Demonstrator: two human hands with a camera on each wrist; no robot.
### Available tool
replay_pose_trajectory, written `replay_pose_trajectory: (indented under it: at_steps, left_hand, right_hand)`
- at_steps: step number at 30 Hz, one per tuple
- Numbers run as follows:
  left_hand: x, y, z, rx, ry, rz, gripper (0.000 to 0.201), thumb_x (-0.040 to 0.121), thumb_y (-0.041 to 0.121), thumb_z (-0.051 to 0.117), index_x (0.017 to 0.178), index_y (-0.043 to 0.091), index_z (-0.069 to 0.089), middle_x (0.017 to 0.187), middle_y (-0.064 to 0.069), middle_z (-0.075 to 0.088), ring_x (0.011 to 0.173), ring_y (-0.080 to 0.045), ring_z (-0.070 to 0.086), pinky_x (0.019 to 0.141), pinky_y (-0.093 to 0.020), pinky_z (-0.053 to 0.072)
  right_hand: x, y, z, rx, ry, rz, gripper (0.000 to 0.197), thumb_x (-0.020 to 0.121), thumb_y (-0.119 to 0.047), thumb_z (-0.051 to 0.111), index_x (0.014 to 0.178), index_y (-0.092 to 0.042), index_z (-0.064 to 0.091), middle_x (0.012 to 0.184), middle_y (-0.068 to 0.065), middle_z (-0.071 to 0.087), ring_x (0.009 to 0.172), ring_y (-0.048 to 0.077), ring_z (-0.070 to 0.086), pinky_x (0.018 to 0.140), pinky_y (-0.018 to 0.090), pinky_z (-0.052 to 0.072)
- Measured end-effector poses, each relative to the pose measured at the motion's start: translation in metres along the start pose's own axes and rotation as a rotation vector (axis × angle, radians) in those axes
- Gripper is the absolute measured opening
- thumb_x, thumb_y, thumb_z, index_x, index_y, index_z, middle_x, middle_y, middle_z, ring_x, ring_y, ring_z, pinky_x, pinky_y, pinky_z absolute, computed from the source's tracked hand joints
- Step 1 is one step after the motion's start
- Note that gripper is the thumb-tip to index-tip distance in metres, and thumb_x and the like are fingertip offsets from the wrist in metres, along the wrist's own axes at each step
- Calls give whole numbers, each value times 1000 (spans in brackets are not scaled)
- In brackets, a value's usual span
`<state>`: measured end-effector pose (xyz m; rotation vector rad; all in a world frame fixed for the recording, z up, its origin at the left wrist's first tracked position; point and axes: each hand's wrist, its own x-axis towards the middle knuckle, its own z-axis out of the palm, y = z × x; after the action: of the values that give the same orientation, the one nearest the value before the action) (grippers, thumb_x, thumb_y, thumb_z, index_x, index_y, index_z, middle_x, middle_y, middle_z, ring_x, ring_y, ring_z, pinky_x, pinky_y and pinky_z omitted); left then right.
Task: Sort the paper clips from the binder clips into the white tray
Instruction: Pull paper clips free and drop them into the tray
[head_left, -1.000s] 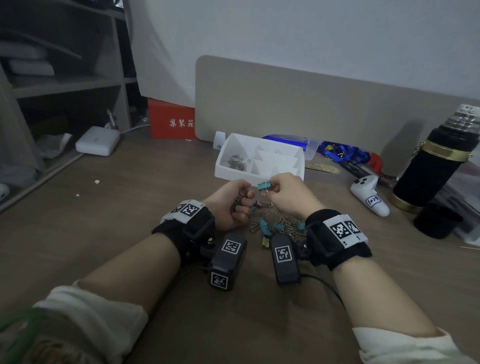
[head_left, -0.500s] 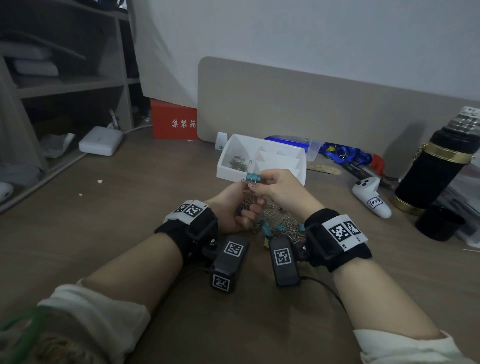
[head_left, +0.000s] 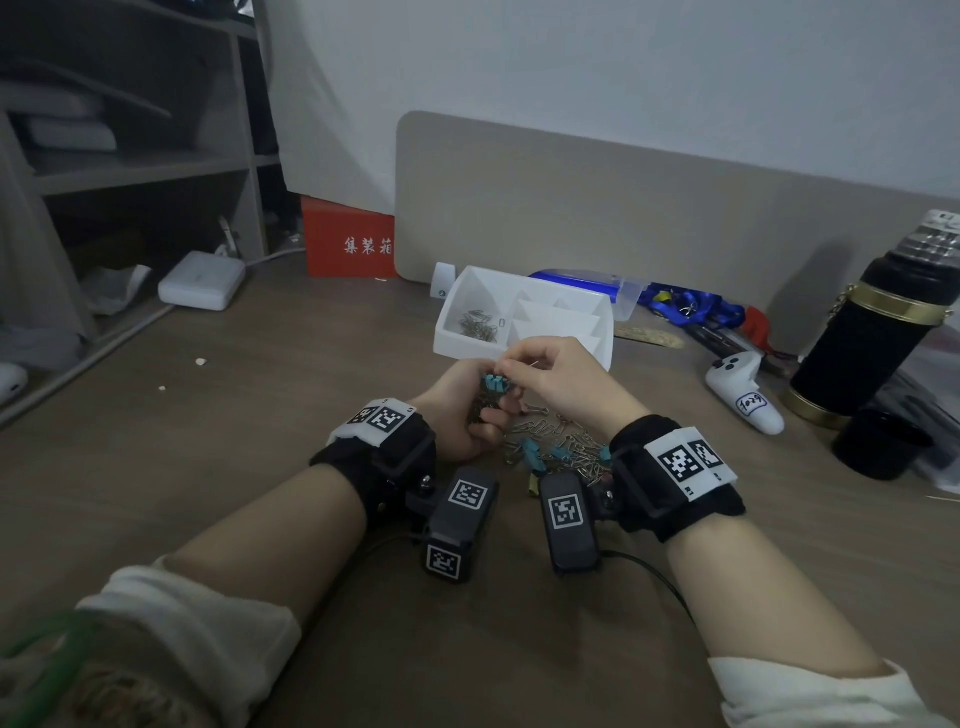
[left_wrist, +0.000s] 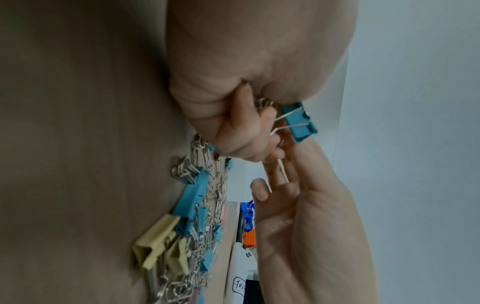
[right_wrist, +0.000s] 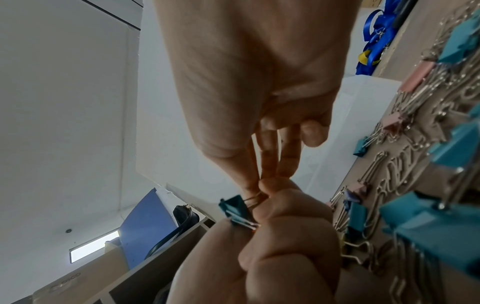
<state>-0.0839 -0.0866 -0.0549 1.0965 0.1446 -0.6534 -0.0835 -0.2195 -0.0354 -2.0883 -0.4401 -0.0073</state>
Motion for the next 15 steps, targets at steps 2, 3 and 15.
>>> replay_pose_trajectory:
  at_steps: [2, 3, 15]
  left_hand:
    - [0, 0, 0, -12, -3, -11, 33, 92, 23, 34, 63, 12, 44, 47, 3, 38, 30, -3, 27, 27, -13, 12]
    - [1, 0, 0, -22, -4, -15, 33, 93, 23, 35, 64, 12, 44, 47, 3, 38, 30, -3, 26, 27, -13, 12]
    - [1, -1, 0, -29, 0, 55, 34, 94, 15, 29, 65, 16, 45, 43, 3, 42, 29, -2, 25, 30, -12, 10]
  right_hand:
    - [0, -1, 2, -23, -13, 9, 12, 94, -18, 60, 84, -16, 68, 73, 6, 62, 68, 14, 60, 62, 25, 51]
    - [0, -1, 2, -31, -7, 13, 13, 94, -19, 60, 84, -17, 68, 73, 6, 62, 66, 13, 60, 59, 23, 50]
    - [-1, -3, 3, -69, -2, -98, 6, 83, -20, 73, 84, -14, 72, 55, -7, 62, 50, 3, 54, 61, 31, 49]
